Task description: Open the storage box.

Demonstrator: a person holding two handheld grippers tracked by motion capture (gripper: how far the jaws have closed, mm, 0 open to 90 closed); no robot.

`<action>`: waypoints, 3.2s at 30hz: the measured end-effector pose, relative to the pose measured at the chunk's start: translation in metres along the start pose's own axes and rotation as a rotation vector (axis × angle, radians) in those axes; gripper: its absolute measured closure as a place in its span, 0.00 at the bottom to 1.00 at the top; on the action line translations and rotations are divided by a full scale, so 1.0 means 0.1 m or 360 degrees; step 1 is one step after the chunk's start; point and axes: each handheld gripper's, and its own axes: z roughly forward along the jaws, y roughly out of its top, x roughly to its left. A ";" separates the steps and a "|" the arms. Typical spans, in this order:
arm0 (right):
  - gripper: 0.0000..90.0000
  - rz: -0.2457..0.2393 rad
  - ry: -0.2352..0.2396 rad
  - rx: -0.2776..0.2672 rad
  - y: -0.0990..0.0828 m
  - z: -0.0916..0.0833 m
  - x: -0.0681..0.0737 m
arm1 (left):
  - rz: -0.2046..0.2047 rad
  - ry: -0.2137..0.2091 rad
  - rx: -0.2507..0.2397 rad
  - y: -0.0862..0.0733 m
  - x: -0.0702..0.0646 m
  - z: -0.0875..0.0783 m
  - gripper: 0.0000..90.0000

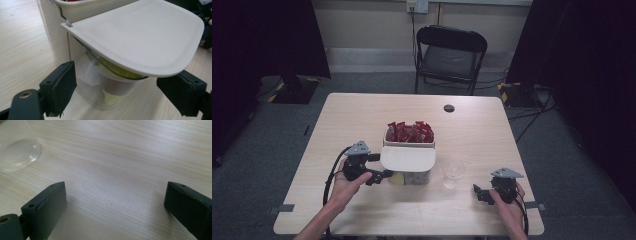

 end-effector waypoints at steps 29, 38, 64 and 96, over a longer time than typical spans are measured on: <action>0.04 0.0000 0.0001 0.0000 0.00 0.00 0.00 | -0.0033 -0.0013 -0.0073 0.12 0.02 -0.06 0.18; 0.04 0.0000 0.0000 0.0000 0.00 0.00 0.00 | -0.0048 0.0008 -0.0095 0.16 0.02 -0.07 0.18; 0.04 0.0000 0.0000 0.0001 0.00 0.00 0.00 | -0.0045 -0.0012 -0.0126 0.38 0.08 -0.13 0.18; 0.04 0.0000 0.0000 0.0000 0.00 0.00 0.00 | -0.0093 -0.0028 -0.0147 0.56 0.19 -0.02 0.18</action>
